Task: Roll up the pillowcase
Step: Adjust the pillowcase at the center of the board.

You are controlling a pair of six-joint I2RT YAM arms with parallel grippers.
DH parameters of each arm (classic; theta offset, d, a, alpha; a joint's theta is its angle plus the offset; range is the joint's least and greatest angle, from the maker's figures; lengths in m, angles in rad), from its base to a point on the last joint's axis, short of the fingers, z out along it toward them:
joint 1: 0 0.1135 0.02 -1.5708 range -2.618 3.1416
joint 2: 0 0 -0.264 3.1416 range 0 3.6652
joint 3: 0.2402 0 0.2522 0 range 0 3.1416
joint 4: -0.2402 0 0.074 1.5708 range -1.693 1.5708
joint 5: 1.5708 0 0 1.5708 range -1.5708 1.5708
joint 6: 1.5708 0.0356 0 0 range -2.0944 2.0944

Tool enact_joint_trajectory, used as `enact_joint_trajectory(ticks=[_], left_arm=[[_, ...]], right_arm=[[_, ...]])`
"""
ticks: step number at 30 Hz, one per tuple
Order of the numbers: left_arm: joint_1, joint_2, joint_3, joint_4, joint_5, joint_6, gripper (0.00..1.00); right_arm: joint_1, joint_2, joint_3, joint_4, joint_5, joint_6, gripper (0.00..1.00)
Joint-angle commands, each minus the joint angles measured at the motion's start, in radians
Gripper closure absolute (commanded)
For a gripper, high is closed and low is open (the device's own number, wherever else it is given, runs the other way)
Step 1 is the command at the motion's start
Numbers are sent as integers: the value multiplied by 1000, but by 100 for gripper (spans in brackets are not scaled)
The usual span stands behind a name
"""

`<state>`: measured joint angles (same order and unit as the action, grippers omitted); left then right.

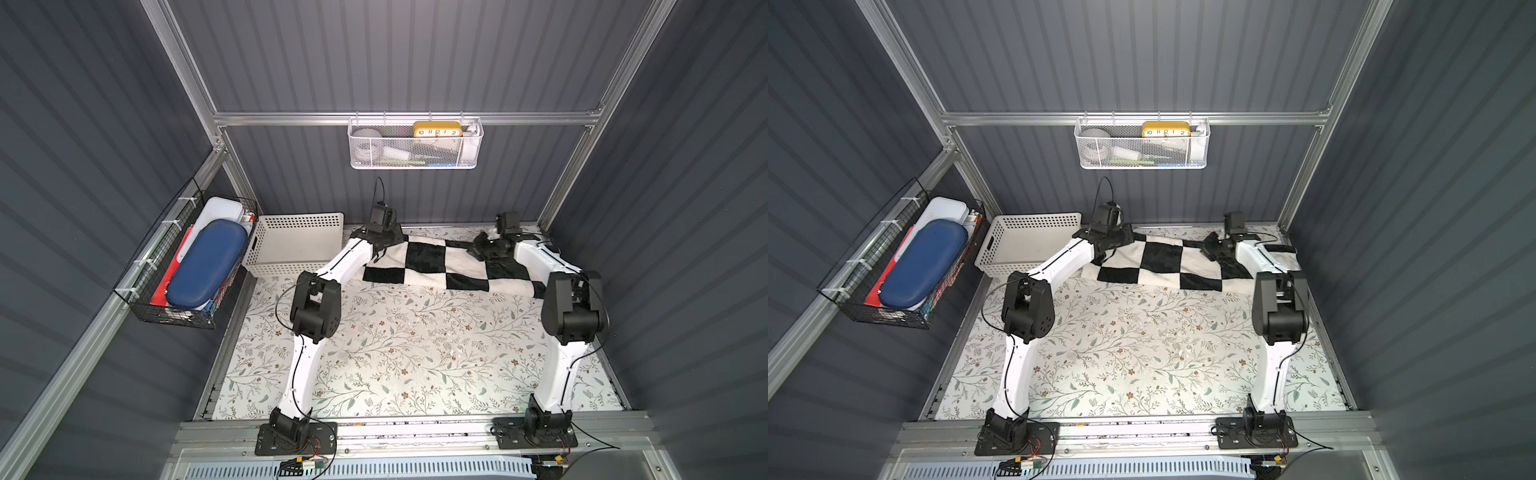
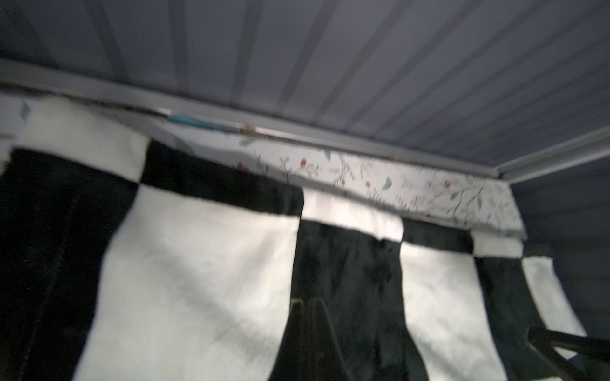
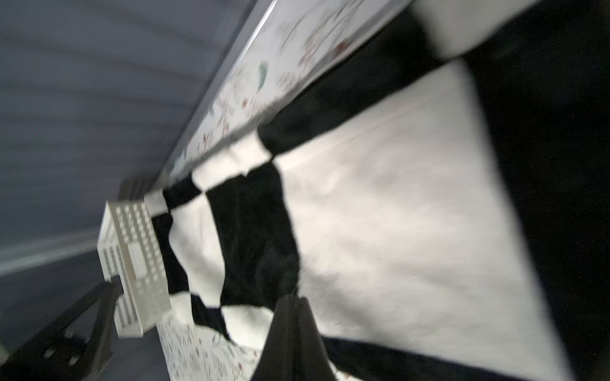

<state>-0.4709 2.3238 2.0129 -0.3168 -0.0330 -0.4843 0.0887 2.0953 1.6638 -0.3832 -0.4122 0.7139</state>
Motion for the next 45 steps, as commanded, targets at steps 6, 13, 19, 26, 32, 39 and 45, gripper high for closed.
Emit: enact_joint_trajectory(ticks=[6, 13, 19, 26, 32, 39, 45], left_arm=[[83, 99, 19, -217, -42, 44, 100], [117, 188, 89, -403, -13, 28, 100], [89, 139, -66, -492, 56, 2, 100], [-98, -132, -544, -409, 212, -78, 100], [-267, -415, -869, -423, 336, -235, 100], [-411, -585, -1023, -439, 430, -309, 100], [-411, -564, -830, -524, 314, -281, 100]], right_arm=[[57, 270, 354, -264, 5, -26, 100], [74, 370, 463, -424, 59, -31, 100], [79, 365, 393, -513, 76, -66, 100], [65, 238, 135, -470, 83, -113, 100], [59, 186, 20, -526, 51, -195, 100], [23, 3, -129, -509, 117, -199, 100], [-108, -124, -89, -524, 217, -180, 100]])
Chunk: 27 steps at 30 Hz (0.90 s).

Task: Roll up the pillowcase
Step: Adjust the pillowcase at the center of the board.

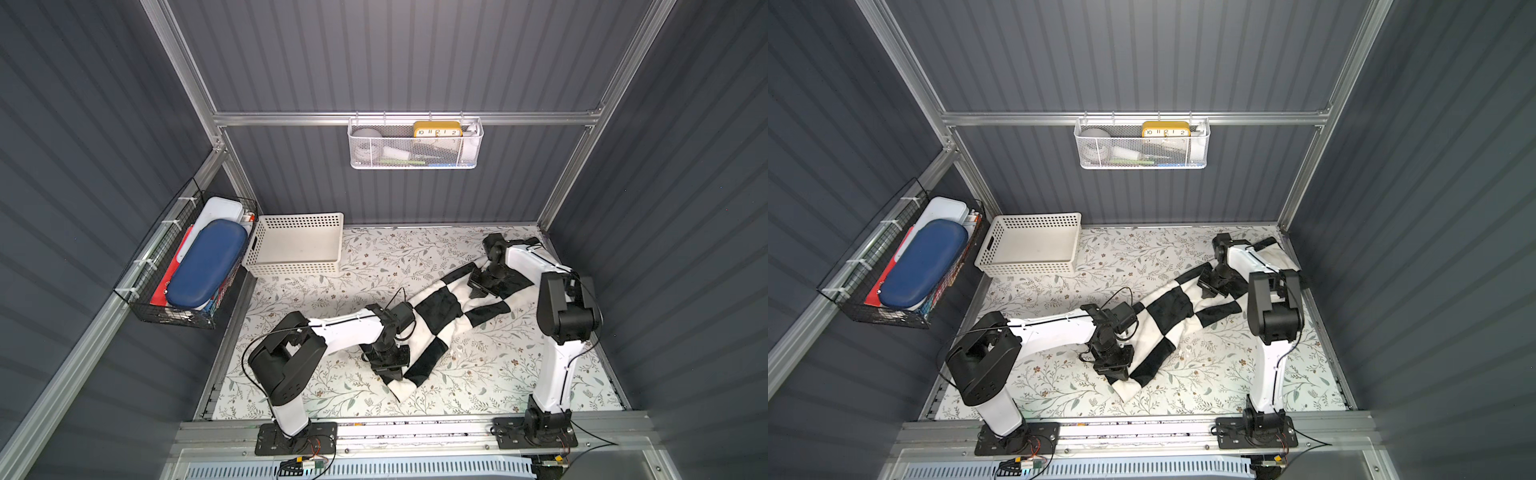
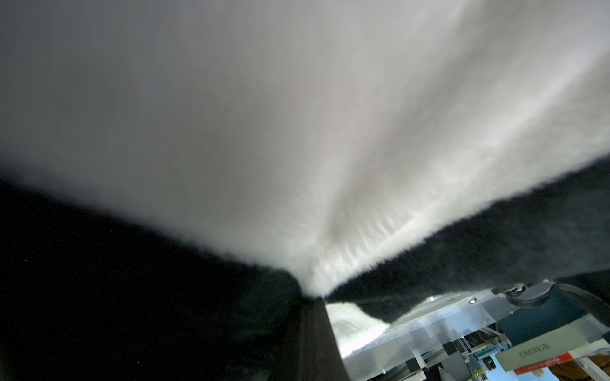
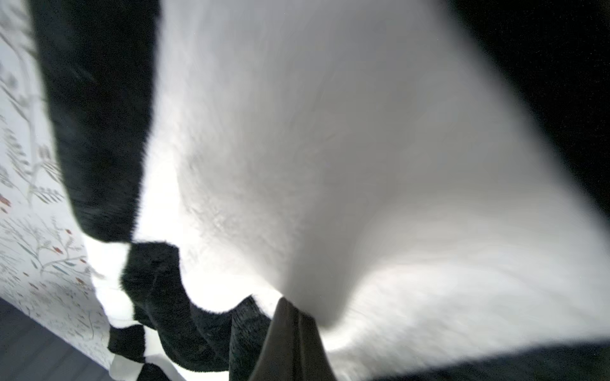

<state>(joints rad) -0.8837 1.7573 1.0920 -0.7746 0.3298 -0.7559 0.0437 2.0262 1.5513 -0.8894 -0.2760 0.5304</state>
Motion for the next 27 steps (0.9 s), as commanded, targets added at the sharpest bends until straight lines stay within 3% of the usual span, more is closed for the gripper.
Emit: enact_joint_trajectory(ticks=[1, 6, 11, 16, 27], left_arm=[[3, 13, 125, -76, -60, -2, 100], [29, 62, 279, -175, -188, 52, 99], [107, 122, 426, -158, -214, 160, 99], [120, 276, 532, -137, -195, 227, 100], [134, 283, 241, 25, -78, 250, 100]], right_arm=[[-96, -66, 22, -17, 92, 12, 100], [-218, -71, -39, 28, 238, 93, 100], [-283, -35, -85, 146, 320, 146, 100], [-296, 180, 148, 54, 300, 150, 100], [-168, 513, 627, -51, 181, 75, 100]])
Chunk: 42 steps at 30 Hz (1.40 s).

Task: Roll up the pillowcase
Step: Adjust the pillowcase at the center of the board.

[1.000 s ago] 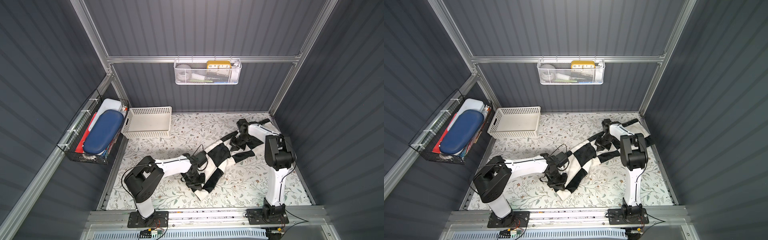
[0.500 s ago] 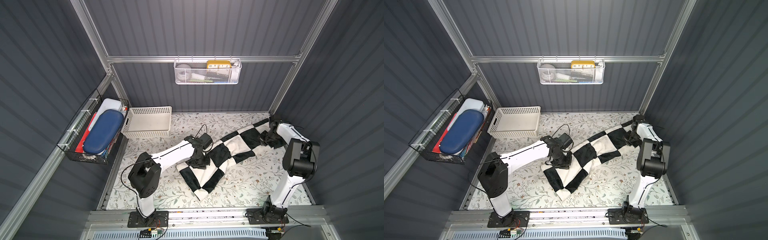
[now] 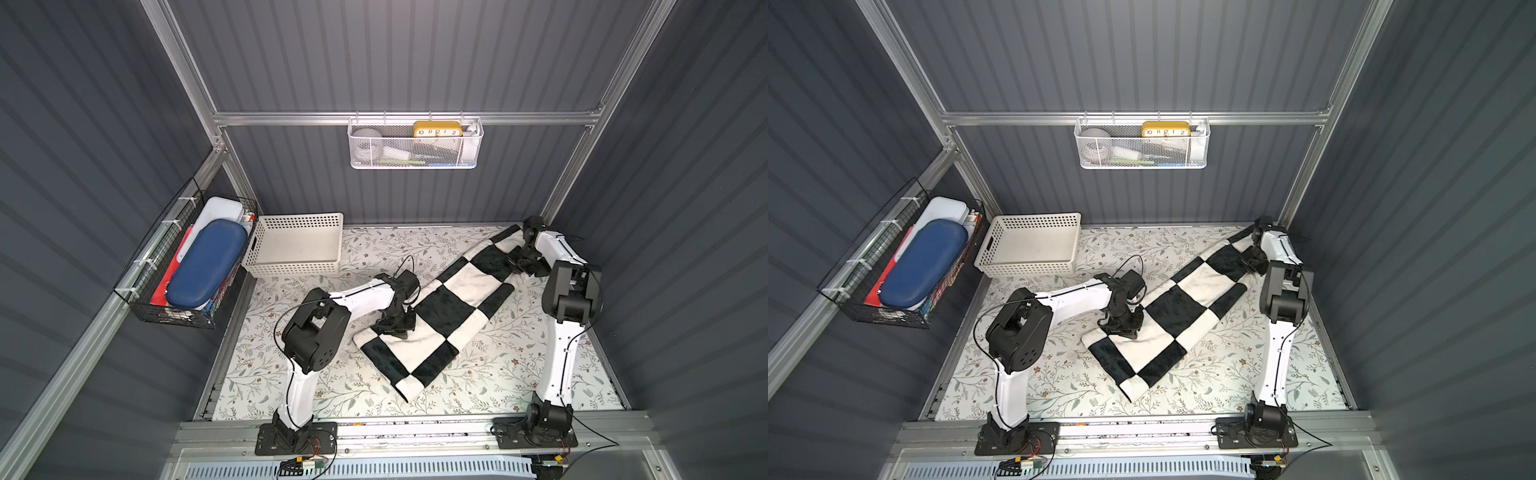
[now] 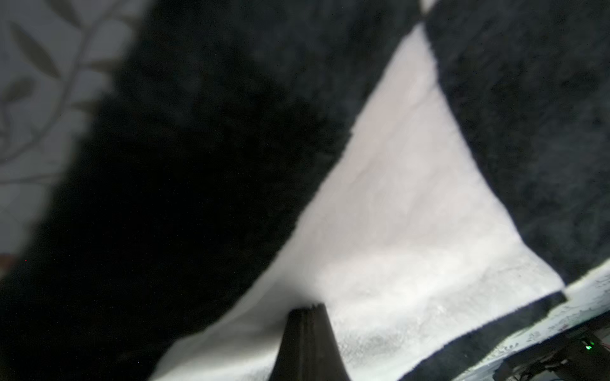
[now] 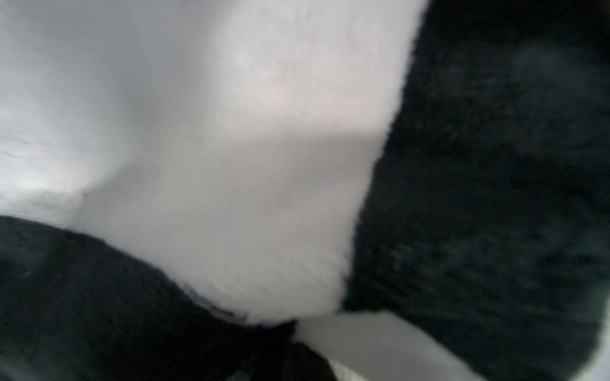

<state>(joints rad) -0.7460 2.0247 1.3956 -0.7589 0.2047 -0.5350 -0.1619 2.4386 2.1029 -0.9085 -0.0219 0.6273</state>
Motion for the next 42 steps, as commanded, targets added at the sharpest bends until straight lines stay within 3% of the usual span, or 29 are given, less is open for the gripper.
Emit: enact_joint_trajectory(ticks=[1, 7, 15, 17, 19, 24, 29, 30, 32, 33, 34, 36, 37, 39, 42], left_arm=[[-4, 18, -63, 14, 54, 31, 100], [-25, 39, -31, 1, 139, 67, 100], [-168, 95, 102, 7, 357, 150, 100], [-178, 107, 137, -13, 354, 157, 100], [-179, 94, 129, 2, 361, 161, 100], [-179, 94, 196, -23, 329, 182, 100], [-159, 59, 285, -89, 158, 143, 100], [-141, 39, 279, -89, 136, 139, 96], [-94, -4, 258, -80, 79, 135, 77], [-63, -12, 257, -67, 72, 147, 74], [-19, -5, 267, -57, 83, 157, 74], [41, 43, 331, -27, 100, 198, 77], [61, 90, 391, -44, 81, 209, 85], [78, 176, 491, -50, 113, 245, 100], [80, 266, 568, -65, 110, 265, 100]], right_arm=[[48, 137, 131, -44, -98, -25, 100], [118, 271, 384, -88, -110, -42, 100], [98, 186, 351, -158, -78, -85, 100], [78, 92, 265, -137, -66, -90, 94], [63, -23, 126, -62, -52, -94, 82], [57, -286, -175, -51, -82, -112, 72], [104, -561, -586, 8, -83, -130, 56], [105, -605, -647, 14, -99, -126, 56], [120, -708, -792, 48, -151, -94, 55], [135, -745, -853, 78, -167, -81, 55], [150, -776, -906, 100, -169, -63, 64], [159, -792, -972, 177, -185, -20, 93], [159, -775, -964, 192, -172, -2, 100], [156, -697, -867, 176, -157, 5, 100], [149, -510, -620, 92, -74, 17, 100]])
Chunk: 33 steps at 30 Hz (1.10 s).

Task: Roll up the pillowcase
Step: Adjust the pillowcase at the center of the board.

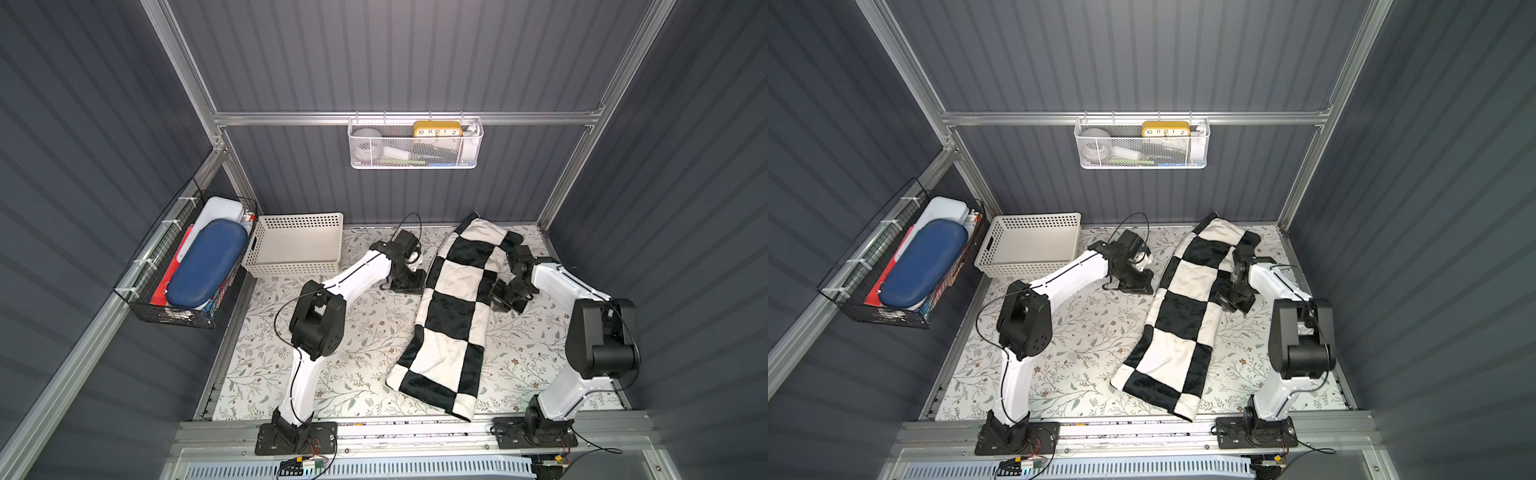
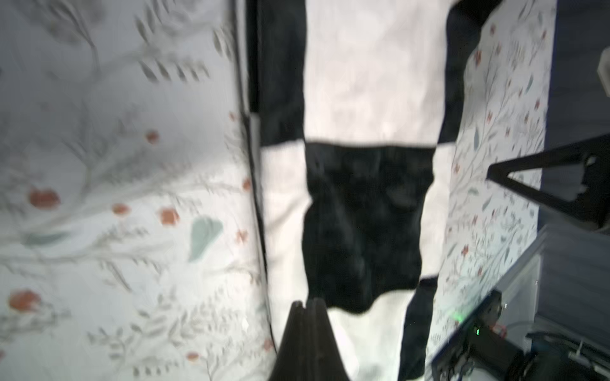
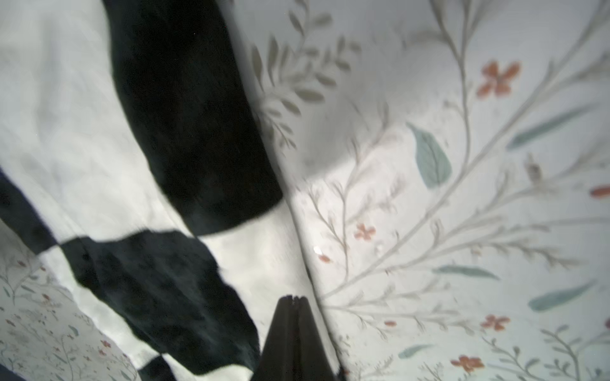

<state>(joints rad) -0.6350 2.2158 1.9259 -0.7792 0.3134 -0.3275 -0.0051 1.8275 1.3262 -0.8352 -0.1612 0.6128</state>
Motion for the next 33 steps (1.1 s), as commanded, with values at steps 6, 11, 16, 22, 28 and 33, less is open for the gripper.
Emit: enact_joint_trajectory(ticks=[6, 11, 16, 22, 28, 33], left_arm=[[-26, -28, -178, 14, -5, 48, 100], [-26, -53, -343, 65, 64, 47, 100], [-25, 7, -318, 73, 107, 38, 100], [-10, 101, -150, 23, 100, 32, 100], [29, 106, -99, 15, 124, 34, 100], [38, 48, -143, 40, 117, 22, 100]], right_arm=[[-42, 416, 651, -80, 119, 35, 100], [-43, 712, 1053, -209, 110, 57, 100], [-18, 920, 1273, -274, 40, 66, 100], [3, 956, 1260, -170, -61, 81, 100], [26, 1009, 1371, -99, -255, 103, 100], [65, 1001, 1366, -14, -338, 96, 90]])
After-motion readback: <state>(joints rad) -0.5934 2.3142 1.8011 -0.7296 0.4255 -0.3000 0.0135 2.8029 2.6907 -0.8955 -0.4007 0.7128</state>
